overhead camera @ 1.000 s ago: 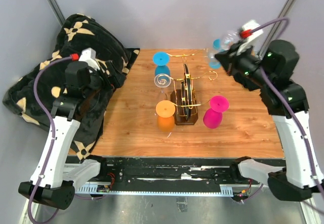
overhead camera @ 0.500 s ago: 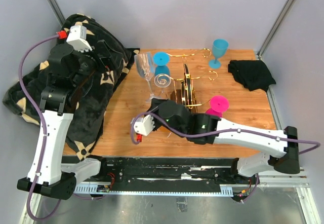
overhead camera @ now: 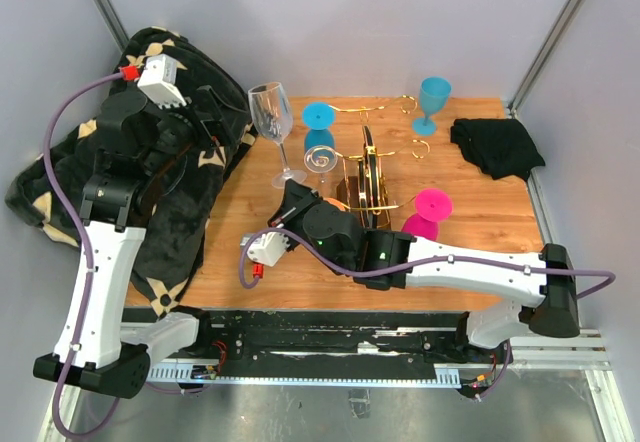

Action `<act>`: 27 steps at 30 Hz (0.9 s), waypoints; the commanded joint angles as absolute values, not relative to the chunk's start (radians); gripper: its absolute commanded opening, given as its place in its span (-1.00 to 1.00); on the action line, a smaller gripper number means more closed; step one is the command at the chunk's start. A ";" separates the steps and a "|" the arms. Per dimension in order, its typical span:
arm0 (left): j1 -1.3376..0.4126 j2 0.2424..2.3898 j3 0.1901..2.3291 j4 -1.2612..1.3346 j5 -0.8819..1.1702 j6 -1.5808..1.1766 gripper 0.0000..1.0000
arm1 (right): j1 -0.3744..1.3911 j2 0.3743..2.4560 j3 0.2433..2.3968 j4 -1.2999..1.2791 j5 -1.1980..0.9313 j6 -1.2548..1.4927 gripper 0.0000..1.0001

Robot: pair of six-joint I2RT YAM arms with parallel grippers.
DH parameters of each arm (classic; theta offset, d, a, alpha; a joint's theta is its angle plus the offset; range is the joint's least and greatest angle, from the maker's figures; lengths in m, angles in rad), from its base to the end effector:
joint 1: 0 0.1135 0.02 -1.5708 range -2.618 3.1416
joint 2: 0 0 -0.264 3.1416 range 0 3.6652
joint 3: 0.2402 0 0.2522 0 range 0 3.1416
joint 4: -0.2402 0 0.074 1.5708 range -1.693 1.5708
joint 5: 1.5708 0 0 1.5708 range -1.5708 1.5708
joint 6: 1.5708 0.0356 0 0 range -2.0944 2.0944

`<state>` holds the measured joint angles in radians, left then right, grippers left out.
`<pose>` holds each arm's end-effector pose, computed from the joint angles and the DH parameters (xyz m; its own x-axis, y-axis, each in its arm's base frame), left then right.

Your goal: Take the wine glass off the wine glass rack

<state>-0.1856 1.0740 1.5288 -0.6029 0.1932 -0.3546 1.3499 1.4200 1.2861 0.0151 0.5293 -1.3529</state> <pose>0.1910 -0.0428 0.4910 -0.2637 -0.2972 -0.9177 0.2945 0.8811 -0.3700 0.0910 0.3230 0.3889 0.7094 -0.6873 -0.1562 -0.1837 0.0337 -0.9824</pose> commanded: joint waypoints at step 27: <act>-0.189 1.041 1.409 -0.399 0.353 -0.452 0.99 | 1.416 1.512 1.386 0.087 0.537 -1.356 -0.99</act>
